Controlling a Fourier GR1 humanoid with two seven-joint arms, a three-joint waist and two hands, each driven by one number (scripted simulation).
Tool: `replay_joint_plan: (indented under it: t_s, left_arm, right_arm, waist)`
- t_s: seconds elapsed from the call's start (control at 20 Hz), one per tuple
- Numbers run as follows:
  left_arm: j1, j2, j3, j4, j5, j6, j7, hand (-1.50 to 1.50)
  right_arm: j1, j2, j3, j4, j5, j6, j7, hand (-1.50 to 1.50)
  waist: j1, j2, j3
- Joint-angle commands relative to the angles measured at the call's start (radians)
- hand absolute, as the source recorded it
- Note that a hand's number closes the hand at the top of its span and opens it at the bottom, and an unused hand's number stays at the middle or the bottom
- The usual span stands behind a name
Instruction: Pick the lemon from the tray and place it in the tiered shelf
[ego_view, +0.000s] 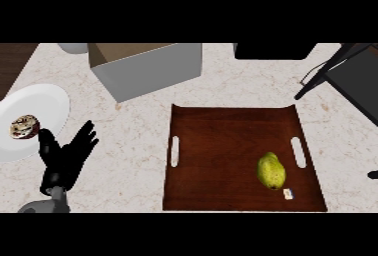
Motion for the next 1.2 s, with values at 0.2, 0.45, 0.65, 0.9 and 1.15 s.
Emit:
replay_joint_plan:
  t_s: [0.2, 0.45, 0.65, 0.9, 1.15]
  left_arm:
    - [-0.008, 0.004, 0.019, 0.051, -0.004, -0.023, -0.039, 0.00]
    - [0.019, -0.025, -0.007, -0.029, -0.017, 0.009, 0.013, 0.00]
    - [-0.009, -0.005, 0.008, 0.004, -0.020, -0.012, 0.009, 0.00]
    - [0.016, -0.019, -0.011, -0.053, -0.030, -0.001, 0.046, 0.00]
    - [-0.003, -0.049, -0.003, 0.054, -0.045, 0.002, -0.041, 0.00]
  right_arm:
    - [0.042, -0.089, -0.023, 0.173, -0.048, -0.119, -0.091, 1.50]
    - [0.043, -0.095, 0.005, 0.293, -0.046, -0.241, -0.146, 1.50]
    - [0.090, -0.112, 0.010, 0.243, -0.085, -0.249, -0.179, 1.50]
    - [0.097, -0.150, 0.008, 0.288, -0.129, -0.248, -0.224, 1.50]
    - [0.046, -0.180, 0.069, 0.323, -0.101, -0.170, -0.174, 1.50]
  waist:
    - [0.003, 0.003, -0.001]
    - [0.010, 0.004, -0.001]
    - [0.000, 0.002, -0.001]
    - [0.002, 0.000, -0.001]
    - [0.003, 0.003, -0.002]
